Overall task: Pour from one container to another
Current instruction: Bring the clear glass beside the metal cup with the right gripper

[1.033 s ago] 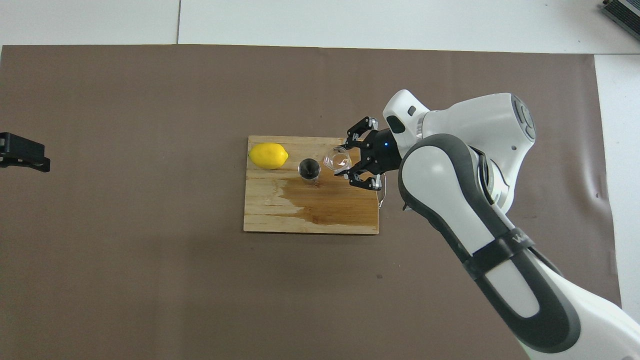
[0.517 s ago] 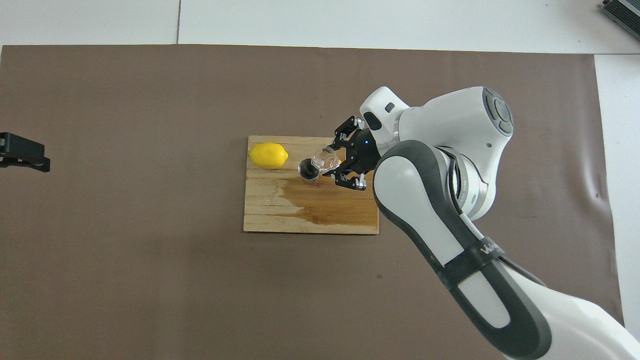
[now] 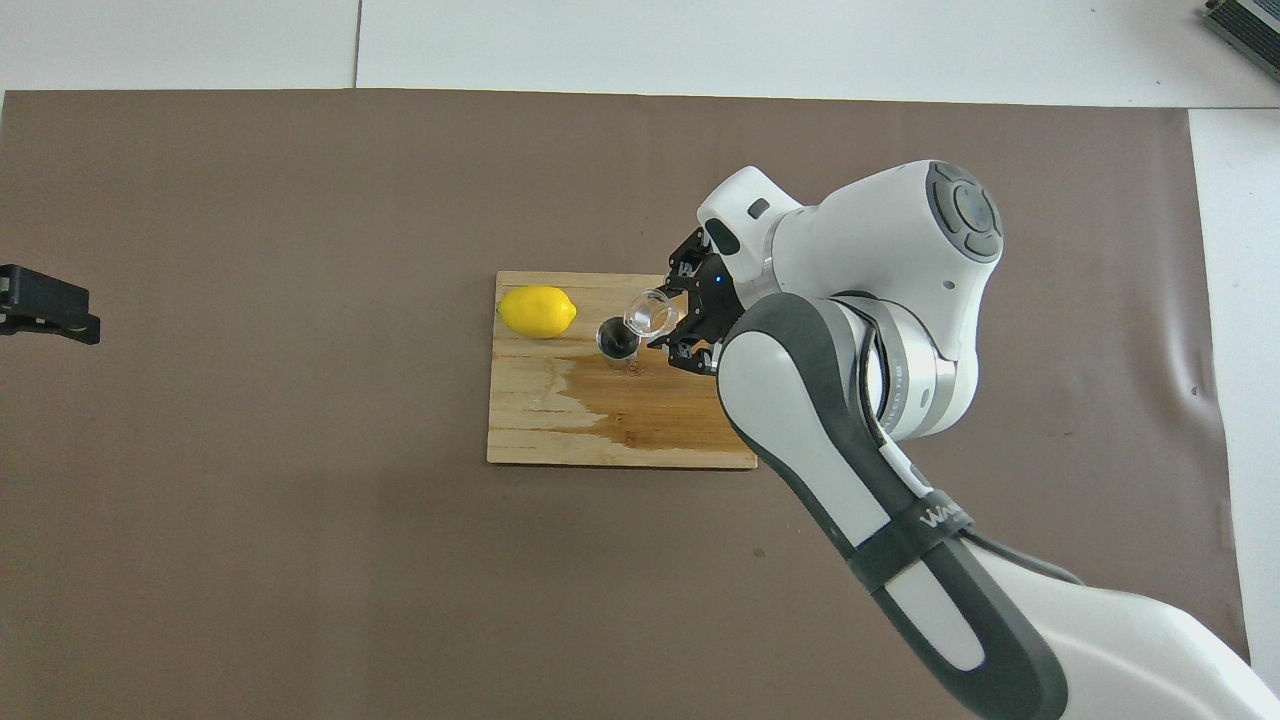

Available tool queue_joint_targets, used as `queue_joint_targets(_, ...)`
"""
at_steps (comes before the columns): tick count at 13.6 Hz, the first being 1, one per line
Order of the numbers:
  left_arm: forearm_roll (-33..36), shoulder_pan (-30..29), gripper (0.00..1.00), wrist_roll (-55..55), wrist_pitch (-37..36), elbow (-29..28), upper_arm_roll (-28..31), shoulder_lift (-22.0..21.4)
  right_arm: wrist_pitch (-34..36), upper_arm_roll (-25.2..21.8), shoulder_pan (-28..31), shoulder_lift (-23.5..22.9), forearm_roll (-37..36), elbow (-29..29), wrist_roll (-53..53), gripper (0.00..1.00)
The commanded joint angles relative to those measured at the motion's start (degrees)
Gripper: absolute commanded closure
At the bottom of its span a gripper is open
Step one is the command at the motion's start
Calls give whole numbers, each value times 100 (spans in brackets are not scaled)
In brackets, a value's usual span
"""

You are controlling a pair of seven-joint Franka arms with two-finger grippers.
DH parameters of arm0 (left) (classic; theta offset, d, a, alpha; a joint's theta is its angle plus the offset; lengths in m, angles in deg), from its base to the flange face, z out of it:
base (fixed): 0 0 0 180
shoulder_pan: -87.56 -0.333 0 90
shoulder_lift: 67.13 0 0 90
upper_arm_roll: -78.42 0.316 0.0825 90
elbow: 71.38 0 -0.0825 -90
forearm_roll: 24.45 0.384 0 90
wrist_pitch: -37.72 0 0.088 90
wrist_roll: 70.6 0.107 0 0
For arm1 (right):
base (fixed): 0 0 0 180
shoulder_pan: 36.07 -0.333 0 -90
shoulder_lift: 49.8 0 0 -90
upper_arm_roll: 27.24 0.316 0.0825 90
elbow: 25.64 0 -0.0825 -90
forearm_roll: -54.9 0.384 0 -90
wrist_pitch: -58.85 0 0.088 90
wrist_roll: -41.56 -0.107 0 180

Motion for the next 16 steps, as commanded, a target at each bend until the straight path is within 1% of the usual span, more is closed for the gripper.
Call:
queue_joint_targets(1, 1, -52, 0, -7, -7, -140, -27, -137, 268, -28, -15, -114, -398, 313, -419, 70)
queue_joint_targets(4, 1, -52, 0, -8, -7, -140, -27, -137, 540, -28, -94, -245, -863, 611, -902, 70)
queue_joint_targets(8, 1, -52, 0, -16, -7, -140, -27, -137, 725, -28, -138, -395, -1241, 884, -1324, 70)
queue_joint_targets(11, -8, -52, 0, -16, -7, -140, -27, -137, 1058, -19, -226, -517, -1575, 1200, -1667, 70)
queue_joint_targets(16, 1, -52, 0, -8, -7, -140, -27, -137, 1147, -19, -306, -579, -1839, 1289, -1940, 69)
